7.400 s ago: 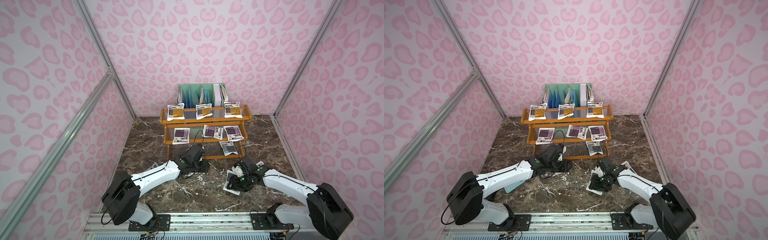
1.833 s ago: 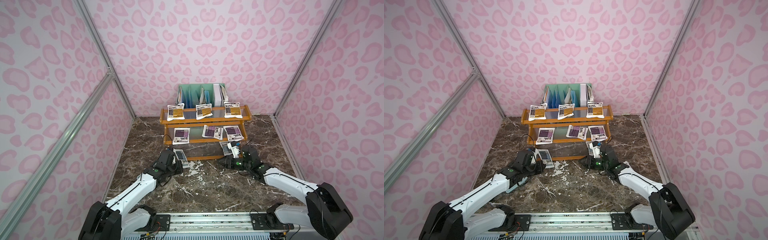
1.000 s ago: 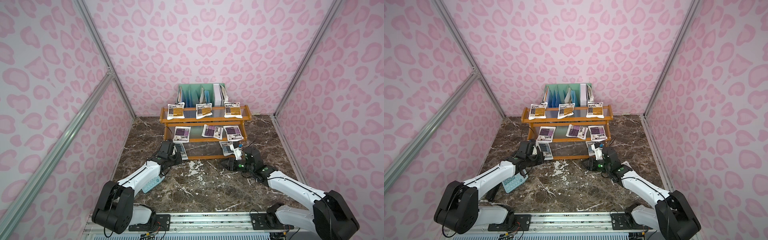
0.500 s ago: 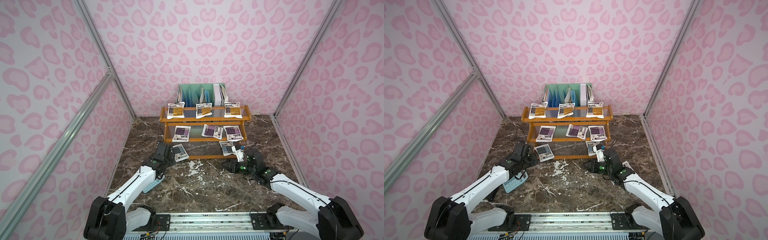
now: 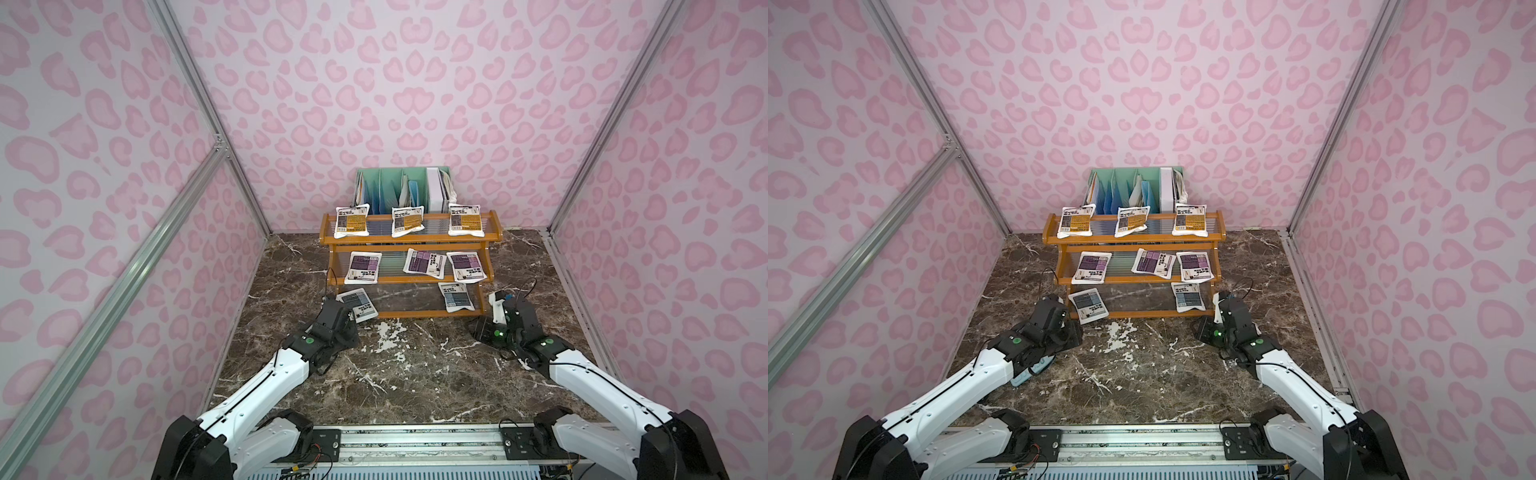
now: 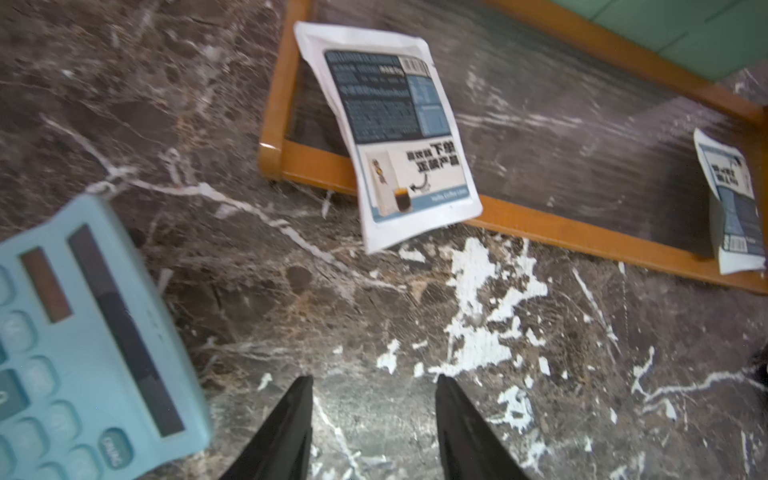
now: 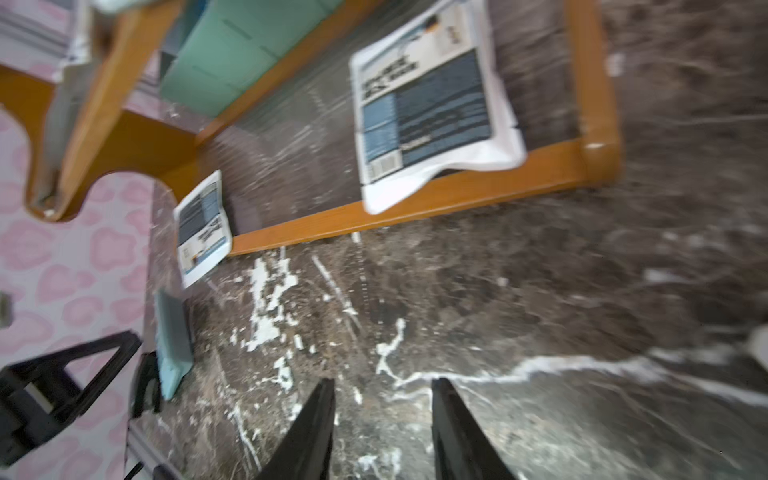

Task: Place the bagged coffee beans on the shelf by color
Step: Move the bagged coffee beans to the center of the board.

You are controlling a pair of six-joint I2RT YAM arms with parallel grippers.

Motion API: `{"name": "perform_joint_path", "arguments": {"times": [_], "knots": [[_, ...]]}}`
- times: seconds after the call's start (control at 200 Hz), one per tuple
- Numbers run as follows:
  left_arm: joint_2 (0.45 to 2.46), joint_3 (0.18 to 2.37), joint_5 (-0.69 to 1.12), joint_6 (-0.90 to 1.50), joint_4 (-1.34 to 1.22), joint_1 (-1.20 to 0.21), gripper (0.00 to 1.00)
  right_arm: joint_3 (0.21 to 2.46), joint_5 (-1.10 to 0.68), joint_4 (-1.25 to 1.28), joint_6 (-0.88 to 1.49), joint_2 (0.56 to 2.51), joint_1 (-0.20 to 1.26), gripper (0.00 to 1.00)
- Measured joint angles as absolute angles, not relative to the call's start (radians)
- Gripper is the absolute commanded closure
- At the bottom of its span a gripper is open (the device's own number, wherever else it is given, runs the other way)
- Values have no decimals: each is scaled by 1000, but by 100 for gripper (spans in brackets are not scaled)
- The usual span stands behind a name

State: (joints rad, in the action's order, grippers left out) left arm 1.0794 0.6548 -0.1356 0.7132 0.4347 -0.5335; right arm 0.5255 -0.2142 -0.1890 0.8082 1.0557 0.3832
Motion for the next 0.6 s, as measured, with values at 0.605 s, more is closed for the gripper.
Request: {"name": "perform_joint_path", "arguments": {"times": [0.605], "knots": [[1317,733,-139,780,323,-727,49,432,0,-423,768,1027,-98,57]]}}
